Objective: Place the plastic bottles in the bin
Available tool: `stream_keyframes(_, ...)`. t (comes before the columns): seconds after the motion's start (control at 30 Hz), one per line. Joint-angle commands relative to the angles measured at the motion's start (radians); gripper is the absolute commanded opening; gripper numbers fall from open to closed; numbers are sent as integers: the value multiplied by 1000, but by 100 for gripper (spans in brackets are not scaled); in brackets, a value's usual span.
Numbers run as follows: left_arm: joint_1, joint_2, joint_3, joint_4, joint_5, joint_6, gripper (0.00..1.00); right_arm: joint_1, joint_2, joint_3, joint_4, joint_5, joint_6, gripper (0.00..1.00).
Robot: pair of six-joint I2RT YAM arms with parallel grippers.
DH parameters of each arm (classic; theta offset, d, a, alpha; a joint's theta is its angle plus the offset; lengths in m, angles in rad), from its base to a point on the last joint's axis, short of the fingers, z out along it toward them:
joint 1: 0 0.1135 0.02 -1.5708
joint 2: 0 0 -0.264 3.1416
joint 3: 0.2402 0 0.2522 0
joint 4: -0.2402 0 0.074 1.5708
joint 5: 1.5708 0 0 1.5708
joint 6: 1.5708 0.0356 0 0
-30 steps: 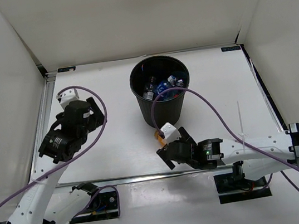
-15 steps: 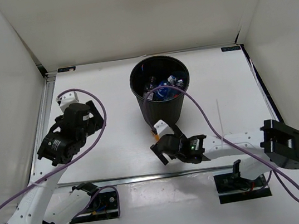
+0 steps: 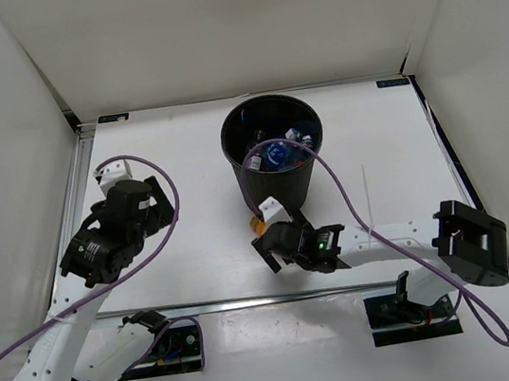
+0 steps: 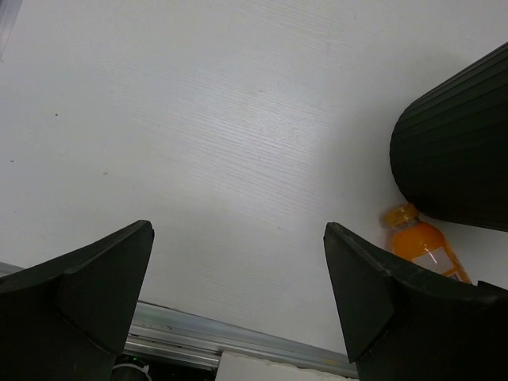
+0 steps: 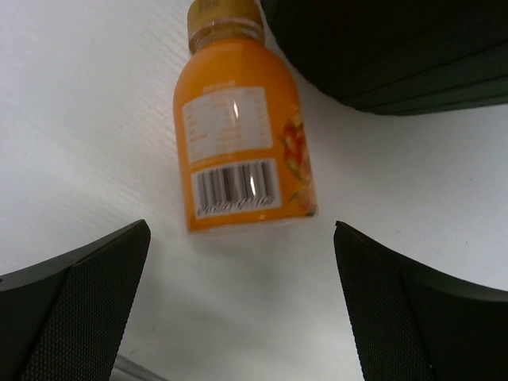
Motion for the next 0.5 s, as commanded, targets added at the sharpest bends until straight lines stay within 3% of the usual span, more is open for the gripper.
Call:
stream_keyframes(0.0, 4, -15, 19, -27, -13, 8, 100, -26, 39, 66, 51, 40, -8, 100)
stream_keyframes(0.47, 4, -25, 19, -80, -22, 8, 100, -54, 168, 125, 90, -45, -40, 99)
